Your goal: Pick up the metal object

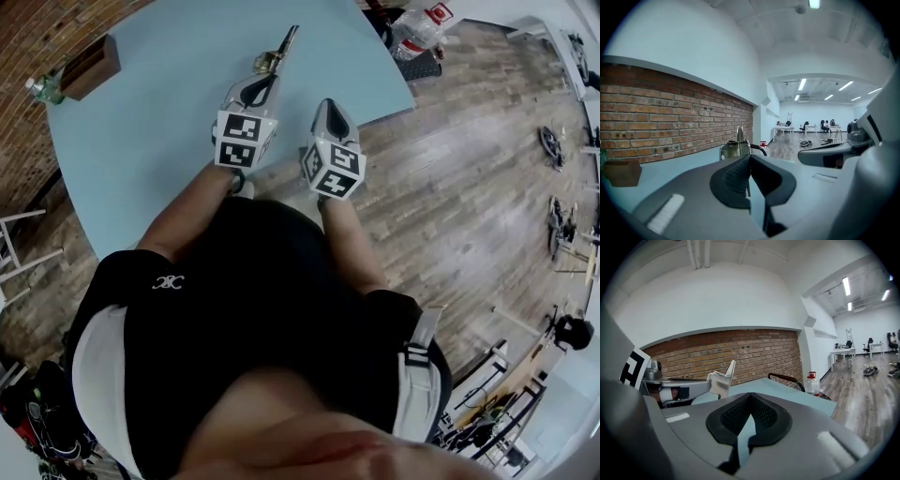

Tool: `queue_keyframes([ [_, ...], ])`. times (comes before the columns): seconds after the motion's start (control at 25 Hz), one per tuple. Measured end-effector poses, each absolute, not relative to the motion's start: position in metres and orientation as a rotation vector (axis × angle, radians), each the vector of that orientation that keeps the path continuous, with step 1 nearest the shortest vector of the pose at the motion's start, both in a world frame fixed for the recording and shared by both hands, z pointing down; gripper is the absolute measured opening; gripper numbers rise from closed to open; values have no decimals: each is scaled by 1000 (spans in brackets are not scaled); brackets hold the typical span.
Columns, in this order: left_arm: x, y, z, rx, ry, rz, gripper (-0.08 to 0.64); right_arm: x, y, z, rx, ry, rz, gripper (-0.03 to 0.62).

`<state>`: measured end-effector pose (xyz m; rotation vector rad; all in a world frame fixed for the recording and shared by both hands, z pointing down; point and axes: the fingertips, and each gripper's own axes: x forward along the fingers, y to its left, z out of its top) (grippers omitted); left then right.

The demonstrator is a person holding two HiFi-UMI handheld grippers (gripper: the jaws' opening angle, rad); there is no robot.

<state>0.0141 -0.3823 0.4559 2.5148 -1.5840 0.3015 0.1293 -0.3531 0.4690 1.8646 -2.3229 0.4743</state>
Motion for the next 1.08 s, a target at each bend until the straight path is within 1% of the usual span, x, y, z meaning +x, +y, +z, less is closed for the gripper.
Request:
queue_keyframes([
  [0.4, 11, -378, 443, 2525, -1631, 314, 2, 122, -354, 464, 1811, -2367, 447, 11],
  [1.08, 13, -378, 447, 2507, -1649, 351, 2, 120, -355, 461, 1783, -2384, 412, 11],
])
